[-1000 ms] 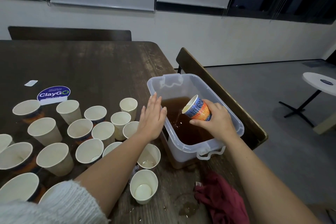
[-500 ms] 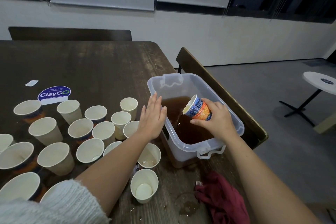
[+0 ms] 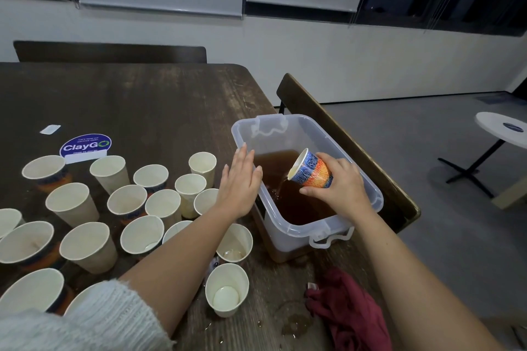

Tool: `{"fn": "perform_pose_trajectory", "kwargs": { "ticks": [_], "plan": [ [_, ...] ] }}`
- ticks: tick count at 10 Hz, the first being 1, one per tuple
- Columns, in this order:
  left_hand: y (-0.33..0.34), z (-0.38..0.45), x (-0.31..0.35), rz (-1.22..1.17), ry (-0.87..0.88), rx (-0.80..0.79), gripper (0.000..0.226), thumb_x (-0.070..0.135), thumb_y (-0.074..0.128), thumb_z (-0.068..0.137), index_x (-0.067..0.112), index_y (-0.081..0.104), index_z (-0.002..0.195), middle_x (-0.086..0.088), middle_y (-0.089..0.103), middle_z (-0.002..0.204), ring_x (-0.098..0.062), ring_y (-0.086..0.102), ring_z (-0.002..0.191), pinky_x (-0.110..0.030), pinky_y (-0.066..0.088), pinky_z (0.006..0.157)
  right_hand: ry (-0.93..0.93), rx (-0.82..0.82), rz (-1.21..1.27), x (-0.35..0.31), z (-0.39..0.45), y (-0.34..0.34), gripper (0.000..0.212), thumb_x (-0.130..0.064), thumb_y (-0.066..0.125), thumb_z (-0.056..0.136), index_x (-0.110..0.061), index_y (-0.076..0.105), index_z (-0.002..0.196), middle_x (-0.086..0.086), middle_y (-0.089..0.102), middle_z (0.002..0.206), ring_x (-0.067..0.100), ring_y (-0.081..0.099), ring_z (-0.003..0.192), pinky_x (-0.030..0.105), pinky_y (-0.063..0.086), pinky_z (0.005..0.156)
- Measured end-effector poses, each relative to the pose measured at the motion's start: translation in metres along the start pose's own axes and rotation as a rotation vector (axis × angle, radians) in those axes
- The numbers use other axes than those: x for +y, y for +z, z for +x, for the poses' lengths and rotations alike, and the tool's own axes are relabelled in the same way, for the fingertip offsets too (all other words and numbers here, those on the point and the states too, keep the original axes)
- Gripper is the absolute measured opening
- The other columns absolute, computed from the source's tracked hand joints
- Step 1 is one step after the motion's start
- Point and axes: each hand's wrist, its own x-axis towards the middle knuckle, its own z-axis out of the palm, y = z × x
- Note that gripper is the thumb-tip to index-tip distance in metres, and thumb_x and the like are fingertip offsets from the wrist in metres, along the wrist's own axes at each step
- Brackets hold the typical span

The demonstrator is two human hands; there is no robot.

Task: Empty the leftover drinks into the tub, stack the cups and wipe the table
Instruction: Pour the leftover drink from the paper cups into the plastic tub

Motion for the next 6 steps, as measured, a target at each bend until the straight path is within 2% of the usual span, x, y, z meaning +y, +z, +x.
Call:
{"fn": "perform_pose_trajectory", "kwargs": {
  "ticks": [2,4,6],
  "plan": [
    [-0.0002,0.0003,-0.0002,0.005,-0.005,-0.005,0.051,0.035,0.019,0.105,0.021,0.013,0.154,0.005,-0.003,0.162,-0.009,-0.006,0.148,-0.042,-0.001,0.12,0.03,0.019,0.04,-0.0035,-0.0008,-0.0017,0.093,-0.055,0.082,0.067,-0.028,0.036,0.143,-0.001,0.05,0.135,0.021,0.041,0.126,0.048,0.038,0.107],
    [-0.0001,0.0001,0.0002,0.008,-0.003,-0.002,0.051,0.036,0.019,0.105,0.021,0.013,0.154,0.005,-0.002,0.162,-0.01,-0.006,0.148,-0.041,-0.002,0.12,0.013,0.033,0.046,-0.0028,-0.0012,-0.0034,0.079,-0.054,0.084,0.064,-0.026,0.046,0.128,-0.004,0.055,0.12,0.017,0.045,0.117,0.045,0.043,0.1],
    [0.0005,0.0008,-0.0013,0.012,-0.002,-0.005,0.051,0.036,0.019,0.105,0.022,0.013,0.154,0.005,-0.003,0.162,-0.01,-0.006,0.148,-0.041,-0.003,0.119,-0.005,0.028,0.02,-0.0026,-0.0016,-0.0031,0.078,-0.055,0.083,0.065,-0.026,0.047,0.128,-0.003,0.054,0.121,0.018,0.044,0.117,0.044,0.041,0.101]
  ]
}}
